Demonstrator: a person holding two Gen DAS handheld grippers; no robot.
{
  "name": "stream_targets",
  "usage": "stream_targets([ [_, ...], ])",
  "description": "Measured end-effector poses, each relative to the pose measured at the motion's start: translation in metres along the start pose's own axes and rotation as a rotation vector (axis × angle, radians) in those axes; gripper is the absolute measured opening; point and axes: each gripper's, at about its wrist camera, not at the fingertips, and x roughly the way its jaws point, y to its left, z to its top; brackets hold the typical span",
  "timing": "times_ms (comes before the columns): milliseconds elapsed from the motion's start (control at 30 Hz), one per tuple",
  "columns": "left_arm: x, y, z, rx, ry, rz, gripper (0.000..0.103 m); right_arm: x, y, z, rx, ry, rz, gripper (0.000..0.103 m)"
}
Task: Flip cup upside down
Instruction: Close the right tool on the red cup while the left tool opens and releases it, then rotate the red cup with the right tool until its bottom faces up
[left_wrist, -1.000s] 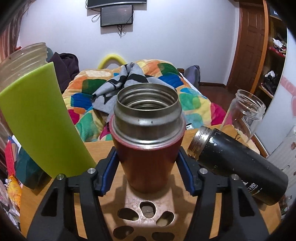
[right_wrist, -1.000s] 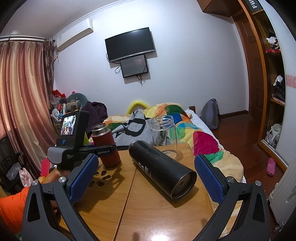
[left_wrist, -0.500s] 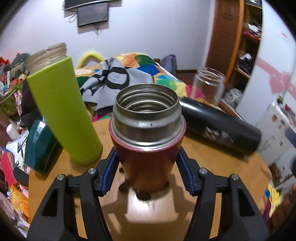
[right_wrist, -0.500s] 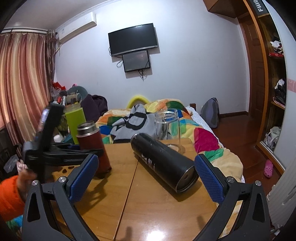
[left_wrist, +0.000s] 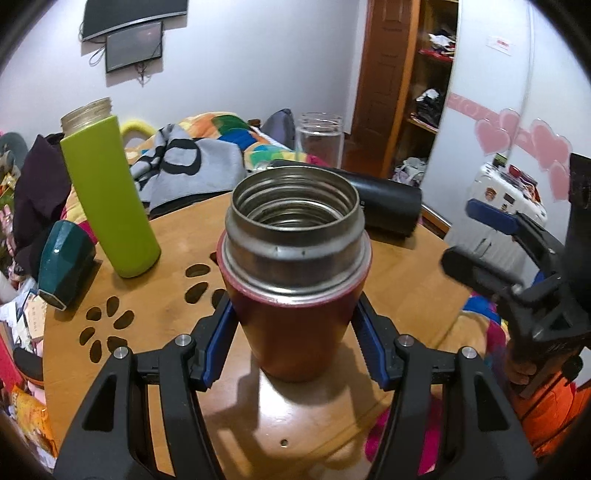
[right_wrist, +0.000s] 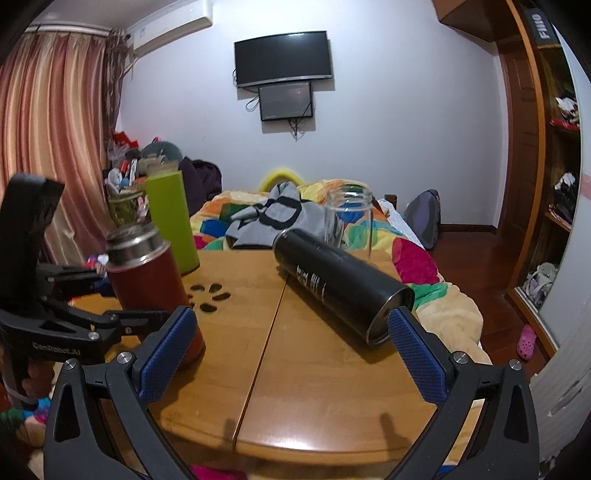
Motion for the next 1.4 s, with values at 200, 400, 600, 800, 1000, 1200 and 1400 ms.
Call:
stream_targets([
  [200,0.000,-0.001,0.000,0.007,0.002,-0.026,0.061,0.005,0.013,-0.009,-0.051,0.029,0.034,0.103],
  [400,-0.019,0.005,-0.006,-0.016,-0.034,-0.050,0.061,0.023,0.021,-0.014,-0.061,0.080,0.101,0.103],
  [600,-0.050,0.029,-0.017,-0.094,-0.098,-0.018,0.061,0.040,0.035,-0.019,-0.082,0.112,0.172,0.103],
  [800,-0.055,0.055,-0.023,-0.161,-0.131,0.034,0.061,0.055,0.060,-0.017,-0.118,0.127,0.261,0.101],
  [1000,-0.035,0.074,-0.022,-0.223,-0.122,0.042,0.051,0.076,0.082,-0.017,-0.160,0.165,0.294,0.082],
  [1200,-0.008,0.077,-0.016,-0.240,-0.103,0.007,0.032,0.089,0.088,-0.023,-0.173,0.206,0.275,0.059],
  [1400,0.006,0.079,-0.015,-0.266,-0.080,-0.059,0.028,0.083,0.093,-0.023,-0.259,0.229,0.261,0.059],
])
